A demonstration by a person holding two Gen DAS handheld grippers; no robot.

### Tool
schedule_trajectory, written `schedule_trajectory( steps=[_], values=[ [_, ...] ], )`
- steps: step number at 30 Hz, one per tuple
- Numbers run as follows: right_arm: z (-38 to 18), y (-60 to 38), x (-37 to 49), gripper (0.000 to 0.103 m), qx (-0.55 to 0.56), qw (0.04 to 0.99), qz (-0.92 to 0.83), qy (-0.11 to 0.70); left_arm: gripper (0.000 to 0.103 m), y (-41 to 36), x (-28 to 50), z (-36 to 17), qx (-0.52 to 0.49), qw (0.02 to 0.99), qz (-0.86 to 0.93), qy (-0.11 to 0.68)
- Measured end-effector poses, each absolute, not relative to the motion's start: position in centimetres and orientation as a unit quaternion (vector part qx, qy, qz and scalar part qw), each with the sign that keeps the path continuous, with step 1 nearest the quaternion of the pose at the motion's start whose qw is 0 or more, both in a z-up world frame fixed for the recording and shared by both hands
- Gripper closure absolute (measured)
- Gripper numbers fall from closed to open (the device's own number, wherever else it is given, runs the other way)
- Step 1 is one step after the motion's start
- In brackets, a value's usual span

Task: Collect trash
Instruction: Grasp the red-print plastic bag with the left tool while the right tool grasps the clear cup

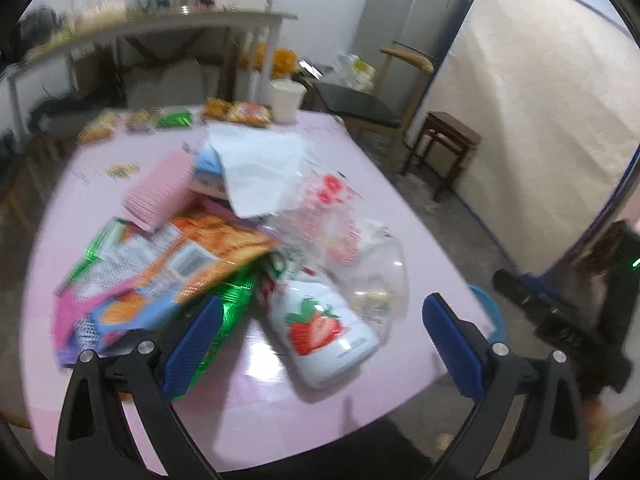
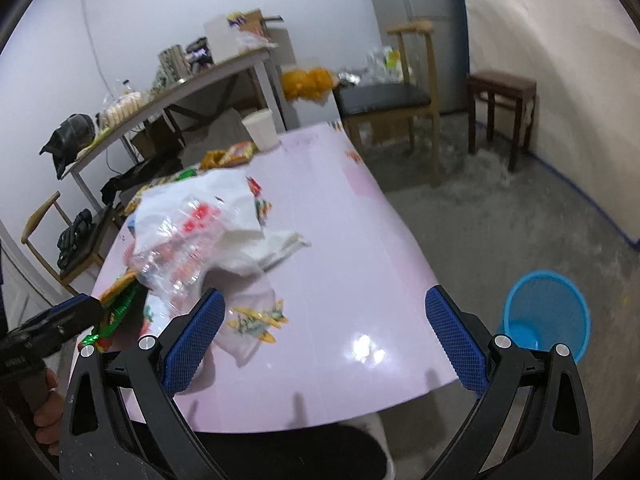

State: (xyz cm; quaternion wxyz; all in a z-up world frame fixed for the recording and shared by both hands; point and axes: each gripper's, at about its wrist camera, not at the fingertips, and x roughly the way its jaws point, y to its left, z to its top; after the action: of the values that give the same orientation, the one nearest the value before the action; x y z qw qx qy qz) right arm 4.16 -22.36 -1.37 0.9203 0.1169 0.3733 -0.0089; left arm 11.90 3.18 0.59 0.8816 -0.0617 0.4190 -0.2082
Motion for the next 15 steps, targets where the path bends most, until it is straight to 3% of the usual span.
schedule_trajectory(
  steps=[6, 15],
  values=[
    [-2.1, -24.1, 3.8, 0.007, 0.153, 0.909, -0.009, 0.388, 0.005, 3.9, 12.7, 0.9, -0.138, 0.882, -0.236, 0.383],
    [-2.5, -24.5, 4.5, 0.007, 0.209, 0.893, 0.042, 0.397, 0.005, 3.9, 12.0, 3.1, -0.088, 0.902, -0.251, 0.341]
  ],
)
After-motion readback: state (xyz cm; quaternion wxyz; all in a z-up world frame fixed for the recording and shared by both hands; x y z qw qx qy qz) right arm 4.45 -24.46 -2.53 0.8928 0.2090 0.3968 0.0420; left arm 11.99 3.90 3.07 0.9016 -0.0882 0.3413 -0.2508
